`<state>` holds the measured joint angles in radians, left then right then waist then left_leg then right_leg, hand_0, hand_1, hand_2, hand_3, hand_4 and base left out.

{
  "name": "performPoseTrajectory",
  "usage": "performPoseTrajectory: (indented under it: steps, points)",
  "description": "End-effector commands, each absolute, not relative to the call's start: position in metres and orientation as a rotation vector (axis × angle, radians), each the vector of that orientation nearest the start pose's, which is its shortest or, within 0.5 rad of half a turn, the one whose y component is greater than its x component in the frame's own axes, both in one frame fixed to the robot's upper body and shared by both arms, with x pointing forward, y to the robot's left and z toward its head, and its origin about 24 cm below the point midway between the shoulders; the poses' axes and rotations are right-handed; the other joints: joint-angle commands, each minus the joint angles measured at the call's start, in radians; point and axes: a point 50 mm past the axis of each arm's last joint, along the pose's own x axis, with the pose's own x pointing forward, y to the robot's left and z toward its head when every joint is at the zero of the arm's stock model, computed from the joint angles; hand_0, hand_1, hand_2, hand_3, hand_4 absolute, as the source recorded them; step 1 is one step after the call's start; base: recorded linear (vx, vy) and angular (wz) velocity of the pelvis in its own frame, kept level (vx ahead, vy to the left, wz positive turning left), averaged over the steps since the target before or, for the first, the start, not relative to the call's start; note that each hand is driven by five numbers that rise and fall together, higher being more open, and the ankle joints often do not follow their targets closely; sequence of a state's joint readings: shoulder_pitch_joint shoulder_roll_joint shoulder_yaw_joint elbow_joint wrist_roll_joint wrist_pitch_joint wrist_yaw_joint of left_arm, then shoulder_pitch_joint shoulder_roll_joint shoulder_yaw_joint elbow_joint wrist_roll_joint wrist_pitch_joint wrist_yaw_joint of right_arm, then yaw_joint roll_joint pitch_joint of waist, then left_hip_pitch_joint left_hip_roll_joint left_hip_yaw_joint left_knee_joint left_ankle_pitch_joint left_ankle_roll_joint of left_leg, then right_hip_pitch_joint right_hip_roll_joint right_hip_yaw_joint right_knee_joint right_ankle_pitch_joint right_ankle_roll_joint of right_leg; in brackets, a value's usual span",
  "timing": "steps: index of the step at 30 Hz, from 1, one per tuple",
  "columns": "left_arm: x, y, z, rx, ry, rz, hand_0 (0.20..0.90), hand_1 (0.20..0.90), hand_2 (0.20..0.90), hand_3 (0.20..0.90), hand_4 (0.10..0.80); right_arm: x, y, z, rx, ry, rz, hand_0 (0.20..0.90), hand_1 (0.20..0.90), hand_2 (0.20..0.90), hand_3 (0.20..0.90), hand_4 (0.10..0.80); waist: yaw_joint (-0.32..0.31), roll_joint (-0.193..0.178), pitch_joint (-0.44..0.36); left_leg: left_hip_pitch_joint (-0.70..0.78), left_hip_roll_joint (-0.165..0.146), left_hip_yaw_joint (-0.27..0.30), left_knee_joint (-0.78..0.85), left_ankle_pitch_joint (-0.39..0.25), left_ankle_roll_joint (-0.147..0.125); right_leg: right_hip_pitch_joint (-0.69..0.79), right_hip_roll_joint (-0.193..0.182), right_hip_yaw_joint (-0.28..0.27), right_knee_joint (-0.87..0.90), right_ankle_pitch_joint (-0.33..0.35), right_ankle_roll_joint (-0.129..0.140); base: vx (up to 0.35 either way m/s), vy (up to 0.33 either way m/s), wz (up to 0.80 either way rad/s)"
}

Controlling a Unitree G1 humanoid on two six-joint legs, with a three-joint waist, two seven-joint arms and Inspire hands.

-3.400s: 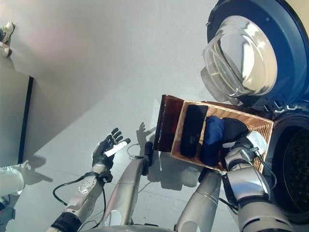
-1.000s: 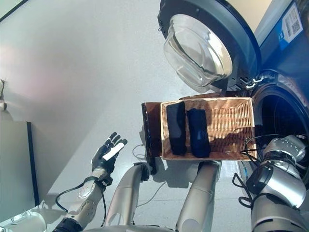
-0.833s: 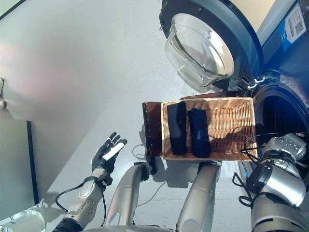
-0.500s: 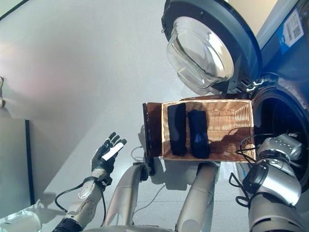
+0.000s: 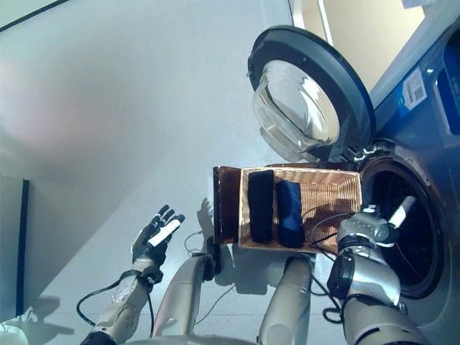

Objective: Pick up the clothes and place them into the washing machine

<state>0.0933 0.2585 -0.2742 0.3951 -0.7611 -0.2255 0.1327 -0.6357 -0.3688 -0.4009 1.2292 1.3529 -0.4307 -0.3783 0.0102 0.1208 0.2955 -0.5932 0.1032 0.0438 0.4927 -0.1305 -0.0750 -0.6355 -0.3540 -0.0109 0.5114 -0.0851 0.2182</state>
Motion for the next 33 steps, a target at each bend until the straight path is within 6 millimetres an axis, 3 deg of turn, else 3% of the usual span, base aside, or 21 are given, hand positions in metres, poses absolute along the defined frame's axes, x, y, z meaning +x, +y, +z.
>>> performPoseTrajectory:
  steps: [1, 5, 10, 17, 23, 26, 28, 30, 33]
  points:
    - [0.215, 0.21, -0.036, -0.364, 0.226, 0.245, 0.9, 0.9, 0.9, 0.9, 0.8, 0.279, -0.331, -0.005, 0.976, 0.04, -1.198, 0.9, 0.9, 0.9, 0.9, 0.8, -0.007, -0.05, -0.014, 0.1, 0.012, -0.046, -0.045, -0.019, -0.048, 0.116, -0.022, -0.011, -0.148, 0.146, -0.023, 0.079, -0.03, 0.05]
    - [0.211, 0.214, -0.043, -0.341, 0.242, 0.271, 0.9, 0.9, 0.9, 0.9, 0.8, 0.262, -0.3, -0.042, 0.839, 0.224, -1.125, 0.9, 0.9, 0.9, 0.9, 0.8, -0.007, -0.083, -0.031, 0.182, 0.015, -0.053, -0.141, 0.019, -0.054, 0.222, -0.023, -0.048, -0.254, 0.18, -0.015, 0.107, -0.039, 0.06]
    - [0.207, 0.218, -0.049, -0.316, 0.269, 0.296, 0.9, 0.9, 0.9, 0.9, 0.8, 0.249, -0.275, -0.068, 0.71, 0.389, -1.036, 0.9, 0.9, 0.9, 0.9, 0.8, -0.004, -0.106, -0.046, 0.252, 0.021, -0.056, -0.221, 0.05, -0.059, 0.308, -0.022, -0.079, -0.339, 0.213, -0.006, 0.07, -0.02, 0.03]
    - [0.202, 0.222, -0.057, -0.282, 0.3, 0.319, 0.9, 0.9, 0.9, 0.9, 0.8, 0.239, -0.249, -0.087, 0.549, 0.533, -0.907, 0.9, 0.9, 0.9, 0.9, 0.8, 0.006, -0.126, -0.082, 0.358, 0.047, -0.054, -0.349, 0.108, -0.069, 0.405, -0.007, -0.122, -0.441, 0.253, 0.003, 0.081, -0.019, 0.0]
    - [0.199, 0.226, -0.06, -0.276, 0.31, 0.343, 0.9, 0.9, 0.9, 0.9, 0.8, 0.231, -0.249, -0.092, 0.517, 0.551, -0.895, 0.9, 0.9, 0.9, 0.9, 0.8, 0.009, -0.134, -0.105, 0.404, 0.061, -0.054, -0.385, 0.121, -0.074, 0.441, -0.007, -0.136, -0.447, 0.245, 0.007, 0.06, -0.011, 0.02]
    - [0.199, 0.224, -0.059, -0.26, 0.311, 0.323, 0.9, 0.9, 0.9, 0.9, 0.8, 0.23, -0.247, -0.094, 0.366, 0.607, -0.808, 0.9, 0.9, 0.9, 0.9, 0.8, 0.015, -0.139, -0.102, 0.406, 0.057, -0.059, -0.366, 0.112, -0.074, 0.446, -0.008, -0.135, -0.436, 0.24, 0.006, 0.0, 0.0, 0.0]
    - [0.199, 0.219, -0.061, -0.231, 0.326, 0.295, 0.9, 0.9, 0.9, 0.9, 0.8, 0.229, -0.243, -0.096, 0.04, 0.694, -0.698, 0.9, 0.9, 0.9, 0.9, 0.8, 0.02, -0.14, -0.096, 0.397, 0.05, -0.061, -0.346, 0.103, -0.071, 0.447, -0.01, -0.136, -0.432, 0.239, 0.007, 0.0, 0.0, 0.0]
    - [0.2, 0.217, -0.059, -0.228, 0.315, 0.294, 0.9, 0.9, 0.9, 0.9, 0.8, 0.235, -0.238, -0.093, -0.13, 0.704, -0.64, 0.9, 0.9, 0.9, 0.9, 0.8, 0.024, -0.137, -0.087, 0.386, 0.046, -0.064, -0.329, 0.098, -0.069, 0.445, -0.011, -0.136, -0.429, 0.239, 0.008, -0.025, 0.001, 0.0]
    - [0.204, 0.217, -0.055, -0.227, 0.294, 0.291, 0.9, 0.9, 0.9, 0.9, 0.8, 0.241, -0.236, -0.09, -0.263, 0.719, -0.604, 0.9, 0.9, 0.9, 0.9, 0.8, 0.032, -0.132, -0.077, 0.361, 0.039, -0.07, -0.302, 0.092, -0.068, 0.439, -0.014, -0.14, -0.425, 0.239, 0.009, -0.051, 0.006, 0.0]
